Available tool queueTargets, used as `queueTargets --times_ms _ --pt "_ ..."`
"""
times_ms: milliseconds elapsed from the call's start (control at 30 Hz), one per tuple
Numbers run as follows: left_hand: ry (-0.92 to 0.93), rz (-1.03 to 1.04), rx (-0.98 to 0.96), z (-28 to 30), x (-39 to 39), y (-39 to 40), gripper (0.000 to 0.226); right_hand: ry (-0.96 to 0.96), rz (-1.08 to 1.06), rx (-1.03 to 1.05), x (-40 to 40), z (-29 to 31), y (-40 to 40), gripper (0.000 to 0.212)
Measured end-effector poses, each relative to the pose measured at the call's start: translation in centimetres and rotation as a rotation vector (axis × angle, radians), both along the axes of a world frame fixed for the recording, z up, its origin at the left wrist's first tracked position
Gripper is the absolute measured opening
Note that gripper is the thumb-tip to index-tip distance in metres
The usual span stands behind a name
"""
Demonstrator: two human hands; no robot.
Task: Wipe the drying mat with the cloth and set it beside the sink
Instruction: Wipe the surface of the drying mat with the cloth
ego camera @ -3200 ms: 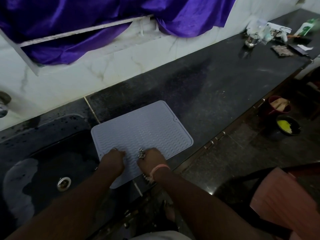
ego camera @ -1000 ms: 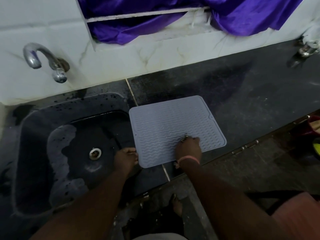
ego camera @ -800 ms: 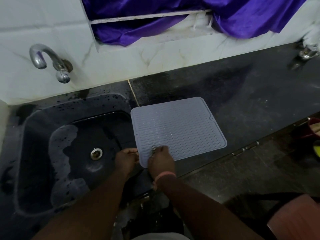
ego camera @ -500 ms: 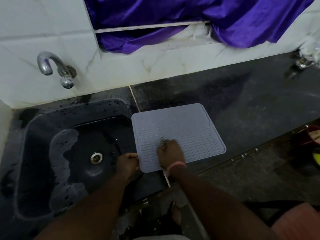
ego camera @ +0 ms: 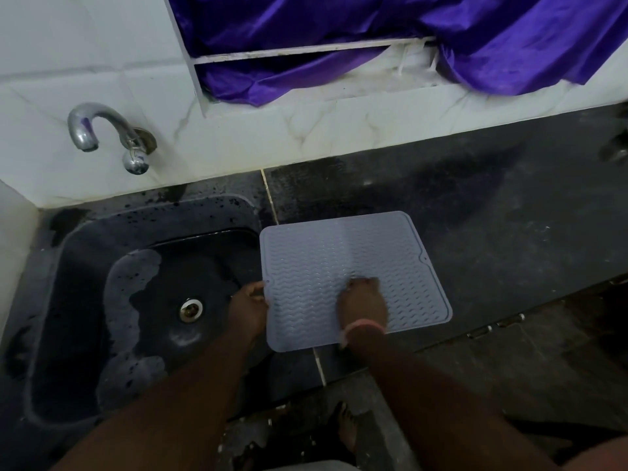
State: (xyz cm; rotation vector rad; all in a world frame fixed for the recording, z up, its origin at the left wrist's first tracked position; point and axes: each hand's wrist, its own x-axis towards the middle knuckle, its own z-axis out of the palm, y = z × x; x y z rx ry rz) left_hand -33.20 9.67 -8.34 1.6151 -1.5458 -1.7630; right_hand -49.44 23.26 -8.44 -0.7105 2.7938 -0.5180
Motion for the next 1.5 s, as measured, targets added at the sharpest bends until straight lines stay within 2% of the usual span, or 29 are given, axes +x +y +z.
queueTargets --times_ms 167,233,300,400,467,567,667,767,900,1033,1167,1267,1333,1500 --pt "0.008 0.105 0.012 0.9 -0.7 0.6 0.028 -0.027 0.364 0.081 7.2 -0.3 -4.1 0.033" --pt "0.016 0.087 0.042 0.3 -0.5 0.4 0.031 -0.055 0.529 0.065 8.5 -0.4 -5.0 0.031" --pt "0.001 0.045 0.045 0.2 -0.2 0.3 0.039 -0.098 0.601 0.012 8.8 -0.1 -5.3 0.026" --pt "-0.026 0.033 -0.013 -0.1 -0.2 0.3 0.036 -0.18 0.458 -0.095 5.5 1.1 -4.8 0.031" --pt "-0.032 0.028 -0.044 0.5 -0.4 0.8 0.036 -0.133 0.313 -0.13 1.6 1.6 -3.5 0.034" --pt "-0.063 -0.02 -0.12 0.5 -0.6 1.1 0.04 -0.007 0.051 -0.048 -5.1 1.8 -0.5 0.035" --pt "-0.209 -0.142 -0.322 -0.3 -0.8 1.1 0.047 -0.011 -0.156 0.049 -10.5 1.7 2.5 0.036" --pt "-0.358 -0.287 -0.451 -0.8 -1.7 0.9 0.052 -0.007 -0.115 0.083 -11.7 0.9 3.3 0.031" --pt "-0.621 -0.514 -0.561 1.0 -3.7 2.3 0.066 0.057 0.031 0.118 -8.7 0.5 1.5 0.026" --pt "-0.698 -0.522 -0.54 1.2 -4.5 3.5 0.068 -0.04 0.163 0.042 -3.4 0.0 -0.1 0.025" --pt "-0.781 -0.566 -0.635 1.9 -5.0 3.3 0.058 -0.161 0.41 0.021 2.3 0.5 -2.7 0.028" --pt "-0.817 -0.642 -0.67 2.4 -5.3 2.5 0.055 -0.198 0.507 -0.018 2.3 0.5 -3.0 0.028" --pt "-0.842 -0.689 -0.688 2.3 -5.4 2.1 0.061 -0.194 0.473 -0.065 0.6 0.8 -2.1 0.029" --pt "-0.868 -0.791 -0.712 2.3 -5.9 1.2 0.07 -0.07 0.081 -0.052 -5.3 1.6 2.1 0.031"
